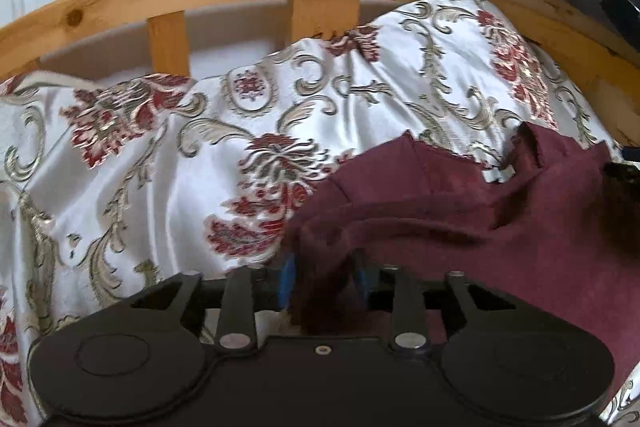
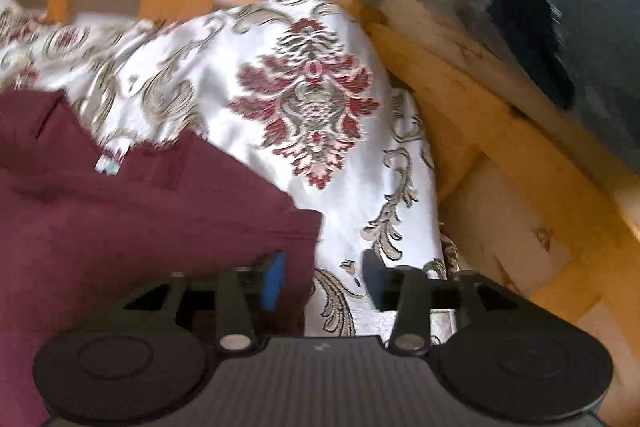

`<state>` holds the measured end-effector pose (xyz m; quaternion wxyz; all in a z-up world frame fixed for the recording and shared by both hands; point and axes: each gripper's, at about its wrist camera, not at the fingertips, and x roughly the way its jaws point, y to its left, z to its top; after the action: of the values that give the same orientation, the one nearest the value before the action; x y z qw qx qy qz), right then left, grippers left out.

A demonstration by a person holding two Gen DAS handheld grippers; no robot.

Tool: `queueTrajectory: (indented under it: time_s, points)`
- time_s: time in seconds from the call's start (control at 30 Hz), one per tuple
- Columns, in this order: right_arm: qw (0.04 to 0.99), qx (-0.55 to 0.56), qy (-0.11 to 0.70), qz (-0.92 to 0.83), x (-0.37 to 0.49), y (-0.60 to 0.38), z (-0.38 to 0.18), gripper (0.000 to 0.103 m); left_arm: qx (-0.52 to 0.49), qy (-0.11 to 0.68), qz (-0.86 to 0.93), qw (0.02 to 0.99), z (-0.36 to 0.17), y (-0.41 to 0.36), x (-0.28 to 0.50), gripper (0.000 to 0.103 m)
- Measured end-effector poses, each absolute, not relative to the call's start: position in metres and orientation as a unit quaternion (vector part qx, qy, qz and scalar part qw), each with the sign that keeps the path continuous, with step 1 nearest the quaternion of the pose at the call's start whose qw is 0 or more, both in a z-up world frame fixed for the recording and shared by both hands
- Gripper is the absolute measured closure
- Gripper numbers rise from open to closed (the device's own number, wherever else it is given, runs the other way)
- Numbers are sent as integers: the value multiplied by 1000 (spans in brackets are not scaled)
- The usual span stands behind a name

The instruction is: Fold small clothes

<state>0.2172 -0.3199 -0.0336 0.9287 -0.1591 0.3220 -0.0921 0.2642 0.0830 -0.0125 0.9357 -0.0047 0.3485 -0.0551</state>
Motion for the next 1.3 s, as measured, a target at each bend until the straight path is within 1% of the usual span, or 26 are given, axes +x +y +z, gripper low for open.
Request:
queueTrajectory:
  time_s: [0.03,0.07,0.1,0.13,0.17,0.27,0.3,0.33,0.37,0.5,0.6,0.8,0.83,0.93,1.07,1.3]
  points:
    - [931,-149,320,-97,214,-323,-32,43,-7,347,-51,936,-11,85,263,56]
    - [933,-137,317,-100,209,-325,-31,37,-9,346,-49,937,-10,87,263,44]
    - [935,-127,314,-100,203,-327,-29,33,-12,343,-46,938,-9,89,262,37]
    - [937,-121,311,-102,196,-328,-29,23,-15,339,-42,940,-8,90,260,26]
    - [938,-119,307,-105,189,-328,-29,14,-16,335,-40,941,-7,90,259,20]
    - [941,-115,298,-113,161,-325,-33,5,-7,338,-35,940,-11,85,259,18]
    - [941,-116,295,-116,153,-323,-35,4,0,342,-31,939,-14,83,260,17]
    - [942,-118,290,-123,144,-322,-38,1,6,344,-27,938,-17,81,260,14]
    - [942,-121,283,-134,136,-319,-42,0,13,347,-21,937,-21,80,260,12]
    - [938,-141,271,-166,116,-312,-59,0,32,363,-3,931,-37,77,262,11]
    - [940,-143,255,-176,110,-308,-63,0,27,373,7,928,-45,79,264,11]
    - [945,-141,230,-183,94,-303,-54,0,13,363,20,932,-40,82,257,8]
    - [946,-140,229,-183,89,-302,-53,0,10,361,22,932,-38,82,255,6]
    - [948,-134,228,-179,76,-300,-51,0,-17,354,11,935,-32,85,243,1]
    - [952,-106,226,-179,58,-295,-49,0,-42,372,-33,927,-31,85,223,1]
    - [955,-68,230,-178,37,-277,-52,0,-35,397,-60,915,-24,72,175,1]
